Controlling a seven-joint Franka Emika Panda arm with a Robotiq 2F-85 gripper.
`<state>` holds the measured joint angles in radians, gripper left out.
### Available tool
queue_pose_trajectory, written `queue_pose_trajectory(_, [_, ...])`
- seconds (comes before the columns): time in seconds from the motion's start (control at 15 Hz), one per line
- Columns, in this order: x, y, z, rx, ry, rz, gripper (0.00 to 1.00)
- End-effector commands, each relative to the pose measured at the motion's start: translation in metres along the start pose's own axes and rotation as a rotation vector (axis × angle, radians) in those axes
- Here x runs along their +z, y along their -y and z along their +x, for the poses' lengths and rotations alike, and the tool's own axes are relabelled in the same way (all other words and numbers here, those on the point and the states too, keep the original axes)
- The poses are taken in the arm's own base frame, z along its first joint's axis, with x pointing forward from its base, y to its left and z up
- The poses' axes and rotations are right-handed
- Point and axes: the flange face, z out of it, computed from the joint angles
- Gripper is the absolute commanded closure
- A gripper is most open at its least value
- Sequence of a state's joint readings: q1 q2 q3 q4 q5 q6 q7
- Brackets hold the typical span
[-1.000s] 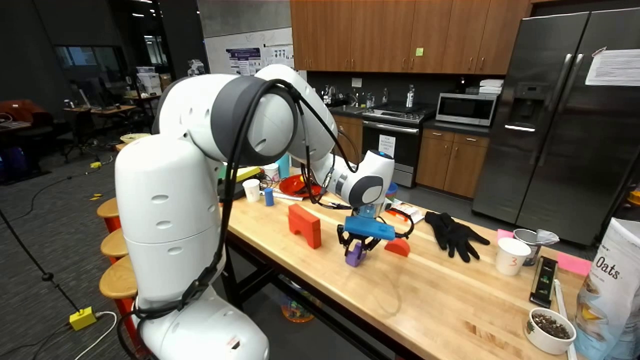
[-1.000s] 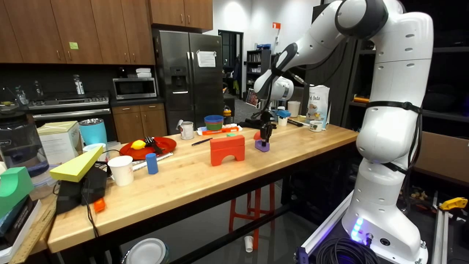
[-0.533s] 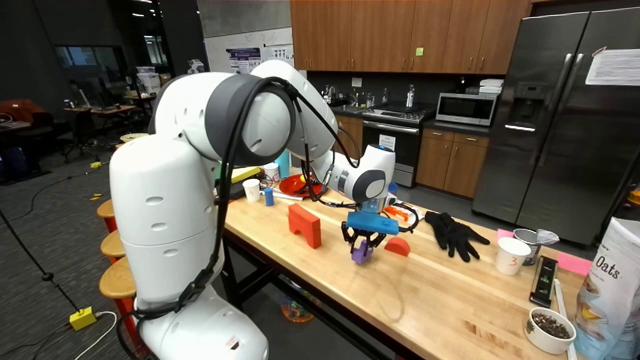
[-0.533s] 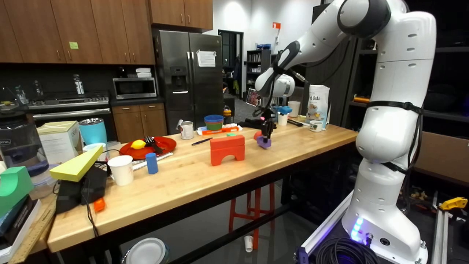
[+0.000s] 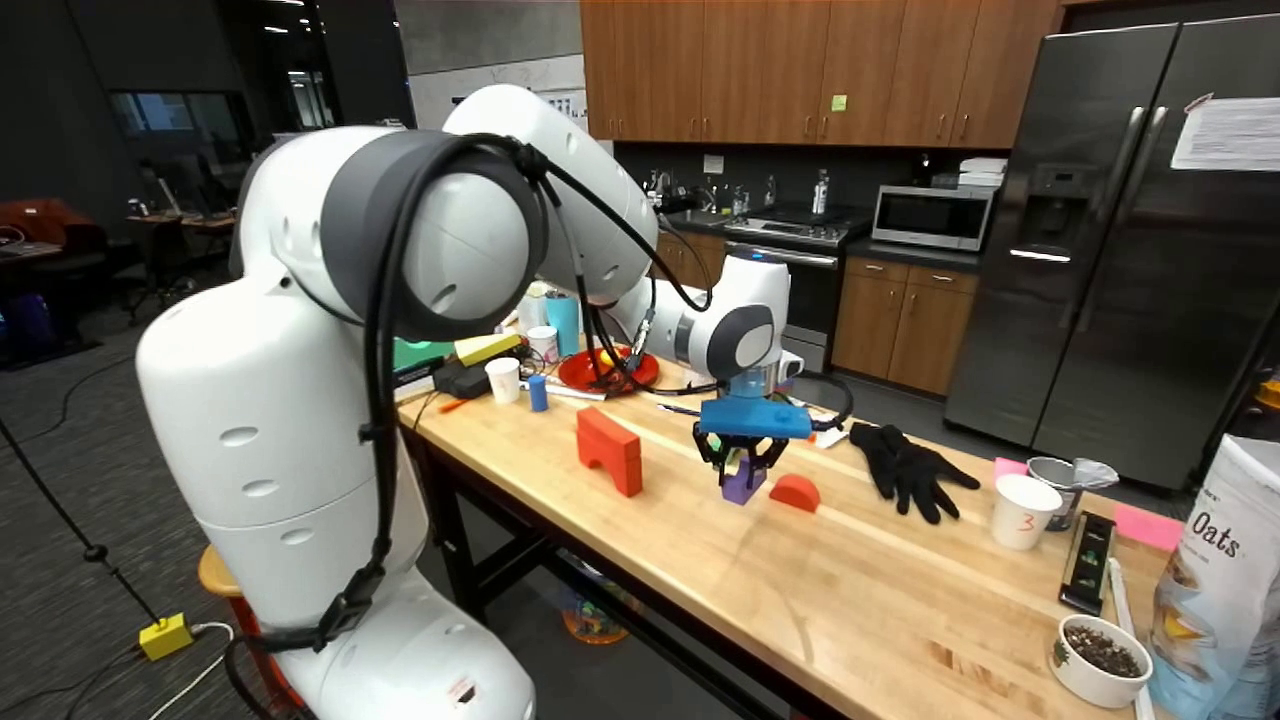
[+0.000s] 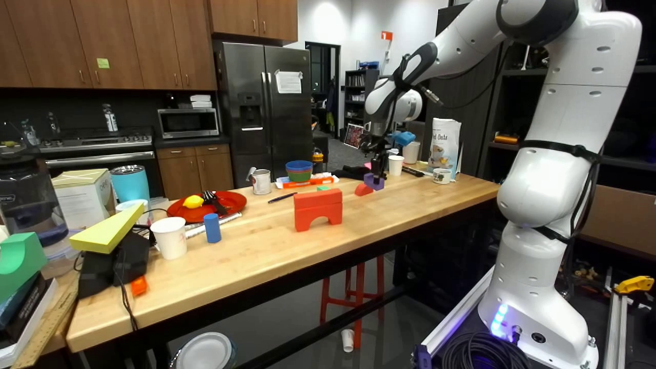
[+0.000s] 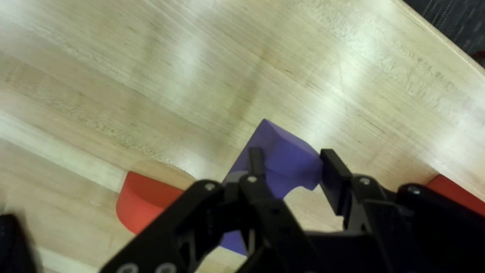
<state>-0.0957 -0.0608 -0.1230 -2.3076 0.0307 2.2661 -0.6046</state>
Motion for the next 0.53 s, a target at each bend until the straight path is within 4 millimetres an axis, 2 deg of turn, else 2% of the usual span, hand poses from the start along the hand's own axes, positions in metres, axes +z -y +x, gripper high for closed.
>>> queue_pose_trajectory(0.0, [-0.014, 0.004, -0.009, -0.061, -0.045, -0.059, 0.84])
queue_pose_trajectory(0.47, [-0.004, 0.000, -0.011, -0.194, -0.168, -0.228, 0.84])
